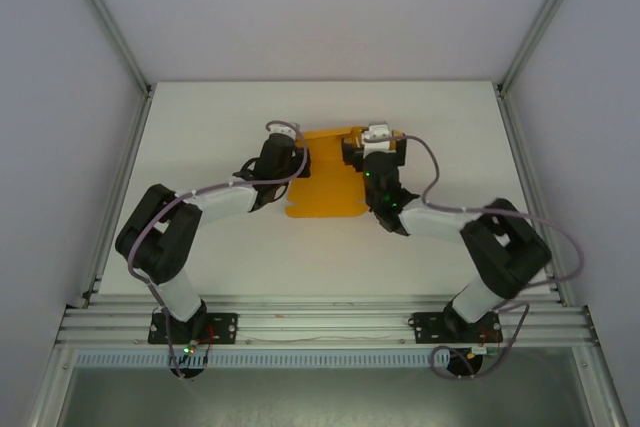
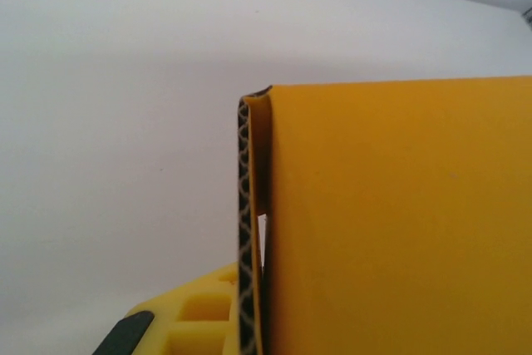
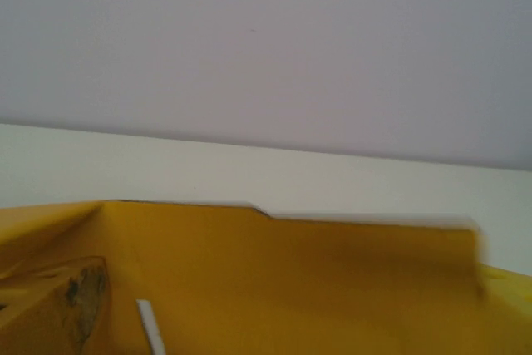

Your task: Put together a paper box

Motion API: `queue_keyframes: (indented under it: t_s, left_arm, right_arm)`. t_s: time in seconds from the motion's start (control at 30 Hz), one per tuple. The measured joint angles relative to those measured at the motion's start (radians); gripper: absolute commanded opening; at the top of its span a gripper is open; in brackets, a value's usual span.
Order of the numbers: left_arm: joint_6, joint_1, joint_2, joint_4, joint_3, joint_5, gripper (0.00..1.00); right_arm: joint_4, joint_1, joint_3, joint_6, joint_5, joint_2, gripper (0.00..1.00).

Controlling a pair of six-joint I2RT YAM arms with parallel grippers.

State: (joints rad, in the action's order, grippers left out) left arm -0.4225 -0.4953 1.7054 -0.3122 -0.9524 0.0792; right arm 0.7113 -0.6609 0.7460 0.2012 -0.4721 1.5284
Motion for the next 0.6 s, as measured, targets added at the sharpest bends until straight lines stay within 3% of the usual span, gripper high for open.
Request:
queue_keyframes:
  t_s: [0.1, 0.33, 0.47, 0.6]
  left_arm:
    - [0.000, 0.008, -0.004, -0.014, 0.003, 0.019, 0.00]
    - [0.000, 0.036, -0.032, -0.030, 0.025, 0.023, 0.00]
    - [0.000, 0.038, -0.033, -0.050, 0.025, 0.042, 0.00]
    - [-0.004, 0.038, -0.033, -0.064, 0.025, 0.064, 0.00]
  right_arm:
    - [-0.179, 0.035, -0.024, -0.108, 0.011, -0.163, 1.00]
    - [-0.510, 0.246, -0.127, -0.415, 0.209, -0.477, 0.97]
    - [-0.596, 0.303, -0.169, -0.518, 0.411, -0.483, 0.94]
    - [-0.618, 0.314, -0.156, -0.586, 0.556, -0.369, 0.95]
